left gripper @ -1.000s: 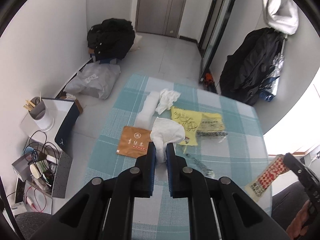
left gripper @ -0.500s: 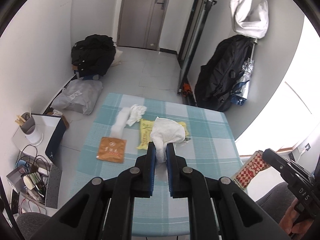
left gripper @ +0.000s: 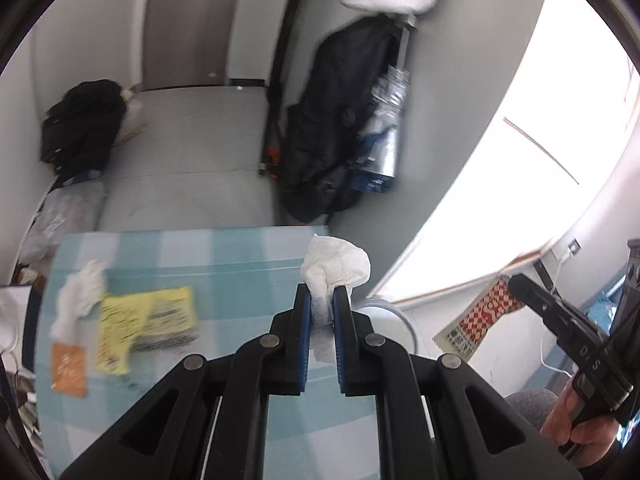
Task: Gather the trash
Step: 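Carry the tissue and red-checked wrapper to the white bin with both grippers, then open both grippers over the bin to drop tissue and wrapper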
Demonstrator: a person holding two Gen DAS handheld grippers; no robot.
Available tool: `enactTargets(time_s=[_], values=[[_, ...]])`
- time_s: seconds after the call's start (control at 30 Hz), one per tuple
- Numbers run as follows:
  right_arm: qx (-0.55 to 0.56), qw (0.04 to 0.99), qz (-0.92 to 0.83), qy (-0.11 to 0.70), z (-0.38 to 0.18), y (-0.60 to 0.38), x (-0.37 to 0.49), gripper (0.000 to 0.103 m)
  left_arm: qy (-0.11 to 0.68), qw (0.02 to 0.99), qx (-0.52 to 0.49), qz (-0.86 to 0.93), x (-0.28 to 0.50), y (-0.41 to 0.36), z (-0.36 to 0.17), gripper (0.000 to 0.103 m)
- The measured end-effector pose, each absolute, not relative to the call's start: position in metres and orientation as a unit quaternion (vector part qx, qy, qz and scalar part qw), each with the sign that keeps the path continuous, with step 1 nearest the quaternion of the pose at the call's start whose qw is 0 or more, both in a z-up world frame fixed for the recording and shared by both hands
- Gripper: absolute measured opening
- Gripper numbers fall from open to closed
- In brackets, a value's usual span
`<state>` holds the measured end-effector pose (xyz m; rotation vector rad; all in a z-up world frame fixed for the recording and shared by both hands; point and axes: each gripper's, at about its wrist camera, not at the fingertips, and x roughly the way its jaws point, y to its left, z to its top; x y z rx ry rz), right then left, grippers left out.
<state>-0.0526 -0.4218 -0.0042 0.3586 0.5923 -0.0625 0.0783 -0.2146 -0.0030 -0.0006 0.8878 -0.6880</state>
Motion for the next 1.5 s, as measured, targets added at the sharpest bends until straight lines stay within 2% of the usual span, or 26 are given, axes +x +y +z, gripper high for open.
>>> enactTargets(time_s=[0.27, 0.5, 0.7, 0.9, 1.27, 1.43, 1.5], values=[[0.200, 0.918, -0.097, 0.328, -0.050, -0.512, -0.032, 0.000, 0.470, 0.795, 0.051, -0.380, 0.086, -0.324, -0.040, 0.007], [0.240, 0.888, -0.126, 0.372, -0.113, -0.552, -0.015, 0.000, 0.532, 0.744, 0.127, -0.383, 0.097, -0.388, -0.108, 0.007], [0.233, 0.875, -0.139, 0.400, -0.152, -0.558, -0.002, 0.000, 0.580, 0.708, 0.140, -0.377, 0.102, -0.422, -0.152, 0.007], [0.271, 0.830, -0.150, 0.463, -0.201, -0.568, 0.016, 0.000, 0.650, 0.663, 0.137, -0.347, 0.111, -0.433, -0.201, 0.007], [0.351, 0.765, -0.160, 0.515, -0.248, -0.578, 0.016, 0.001, 0.721, 0.602, 0.117, -0.322, 0.126, -0.448, -0.237, 0.008], [0.357, 0.751, -0.170, 0.529, -0.258, -0.575, 0.021, 0.003, 0.748, 0.579, 0.097, -0.309, 0.133, -0.453, -0.248, 0.013], [0.378, 0.741, -0.174, 0.526, -0.259, -0.578, 0.021, 0.003, 0.742, 0.590, 0.107, -0.299, 0.133, -0.452, -0.247, 0.025]])
